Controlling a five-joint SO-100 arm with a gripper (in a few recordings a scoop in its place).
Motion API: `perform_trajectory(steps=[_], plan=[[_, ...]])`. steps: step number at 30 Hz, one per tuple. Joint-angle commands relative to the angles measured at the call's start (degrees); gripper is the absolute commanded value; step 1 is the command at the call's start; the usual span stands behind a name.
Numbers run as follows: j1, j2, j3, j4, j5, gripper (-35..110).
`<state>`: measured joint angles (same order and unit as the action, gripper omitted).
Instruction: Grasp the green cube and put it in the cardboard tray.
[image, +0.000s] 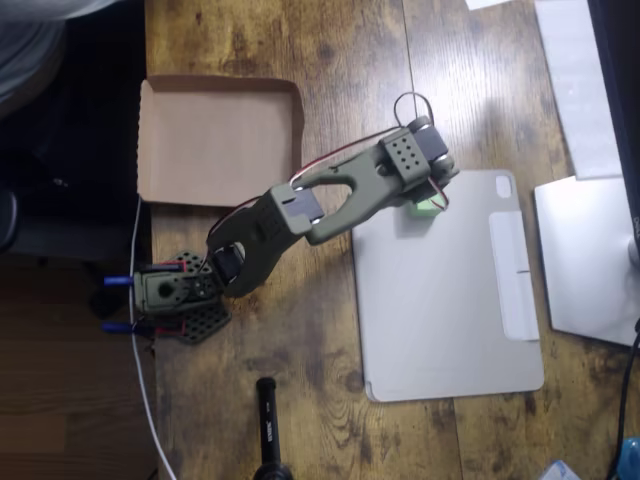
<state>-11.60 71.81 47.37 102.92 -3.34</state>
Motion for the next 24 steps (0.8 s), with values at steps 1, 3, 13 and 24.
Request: perform_trajectory(steps=[1, 3, 13, 24], plan=[[-1.32, 0.62, -8.61, 0.26, -1.76, 15], [-1.23, 1.23, -11.78, 0.26, -1.93, 17], [1.58, -3.96, -16.96, -0.62, -2.02, 19], [3.78, -4.66, -5.80, -9.05, -0.97, 27]])
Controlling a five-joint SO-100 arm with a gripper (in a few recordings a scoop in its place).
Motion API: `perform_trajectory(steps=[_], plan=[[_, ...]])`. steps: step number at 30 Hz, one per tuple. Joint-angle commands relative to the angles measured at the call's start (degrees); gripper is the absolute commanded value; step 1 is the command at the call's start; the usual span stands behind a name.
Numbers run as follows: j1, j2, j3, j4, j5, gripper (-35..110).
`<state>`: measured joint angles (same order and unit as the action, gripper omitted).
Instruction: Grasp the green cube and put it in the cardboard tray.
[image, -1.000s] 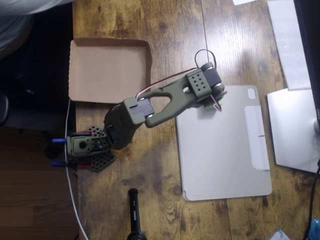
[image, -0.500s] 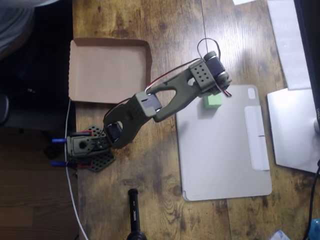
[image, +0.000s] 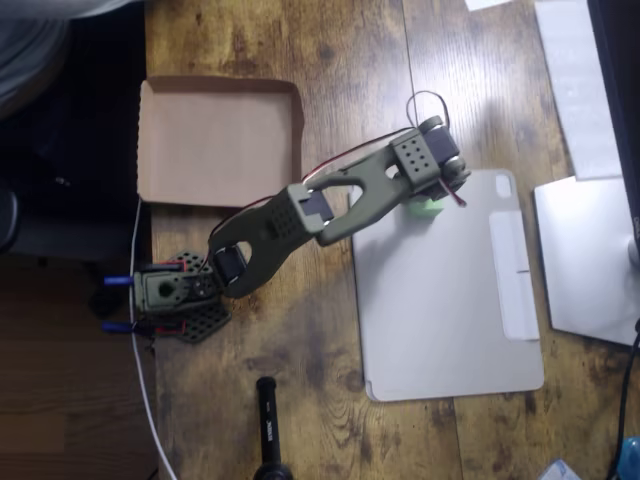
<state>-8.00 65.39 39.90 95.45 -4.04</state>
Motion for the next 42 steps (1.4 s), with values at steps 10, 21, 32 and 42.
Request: perform_trajectory(steps=[10, 21, 32, 42], plan=[[-0.09, 2.99, 5.27, -5.80, 0.18, 31], [-1.14, 4.92, 16.88, -13.45, 1.23, 33], [-1.67, 4.92, 18.02, -16.44, 1.85, 30], [-0.18, 4.92, 18.63, -18.02, 1.93, 8]])
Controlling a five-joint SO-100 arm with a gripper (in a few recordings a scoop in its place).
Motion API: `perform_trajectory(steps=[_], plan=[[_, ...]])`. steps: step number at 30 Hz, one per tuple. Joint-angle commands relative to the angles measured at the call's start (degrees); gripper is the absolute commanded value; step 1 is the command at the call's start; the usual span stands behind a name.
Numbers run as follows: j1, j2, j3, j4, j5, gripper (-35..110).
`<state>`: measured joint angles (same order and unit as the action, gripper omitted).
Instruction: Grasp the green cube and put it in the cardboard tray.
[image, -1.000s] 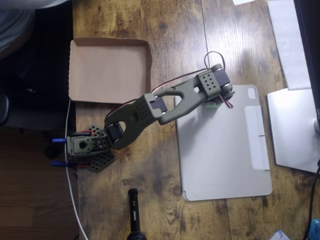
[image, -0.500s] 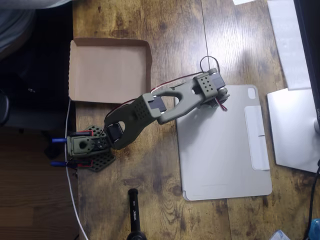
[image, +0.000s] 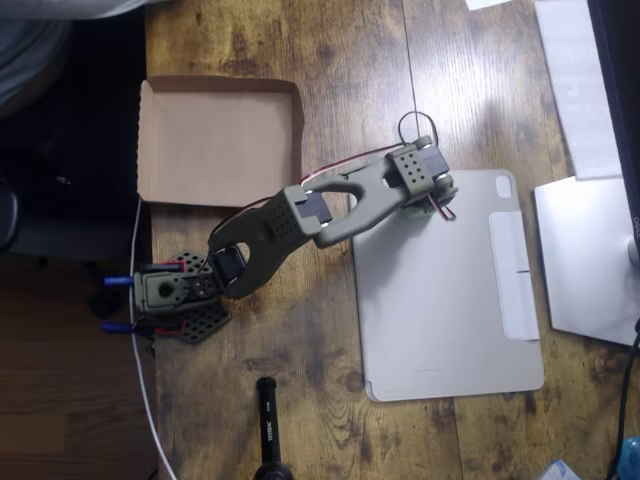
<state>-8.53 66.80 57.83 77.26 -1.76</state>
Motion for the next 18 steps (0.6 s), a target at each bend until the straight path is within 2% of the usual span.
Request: perform_trajectory(steps=[1, 11, 18], plan=[[0.53, 3.60, 0.79, 0.18, -0.35, 7], [0.18, 8.09, 3.08, 1.05, -0.79, 4], [-5.45, 21.80, 6.59, 11.95, -1.23, 4]])
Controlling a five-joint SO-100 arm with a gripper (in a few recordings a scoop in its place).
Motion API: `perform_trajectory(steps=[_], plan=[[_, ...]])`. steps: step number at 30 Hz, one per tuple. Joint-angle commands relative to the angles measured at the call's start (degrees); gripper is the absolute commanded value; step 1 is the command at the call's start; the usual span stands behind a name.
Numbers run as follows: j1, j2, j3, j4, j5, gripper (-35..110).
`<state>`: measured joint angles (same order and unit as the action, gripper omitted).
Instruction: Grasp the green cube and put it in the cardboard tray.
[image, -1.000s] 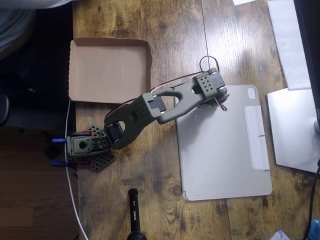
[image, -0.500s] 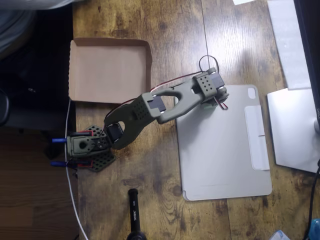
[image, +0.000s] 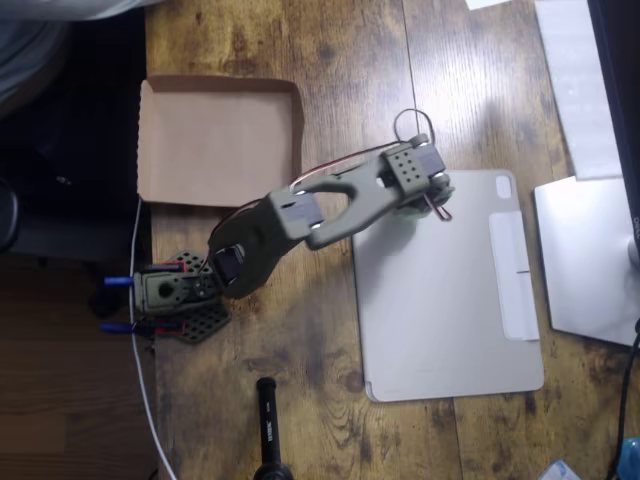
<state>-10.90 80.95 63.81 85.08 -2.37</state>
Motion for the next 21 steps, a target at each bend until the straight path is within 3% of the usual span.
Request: perform_trajectory(steps=[1, 7, 12, 21], plan=[[-4.13, 9.84, 0.53, 5.62, -0.62, 4], [-11.51, 20.65, -3.87, 17.75, -1.14, 7], [-14.68, 31.55, 7.91, 17.84, -1.85, 7], [-19.34, 34.80, 18.28, 17.75, -0.53, 4]])
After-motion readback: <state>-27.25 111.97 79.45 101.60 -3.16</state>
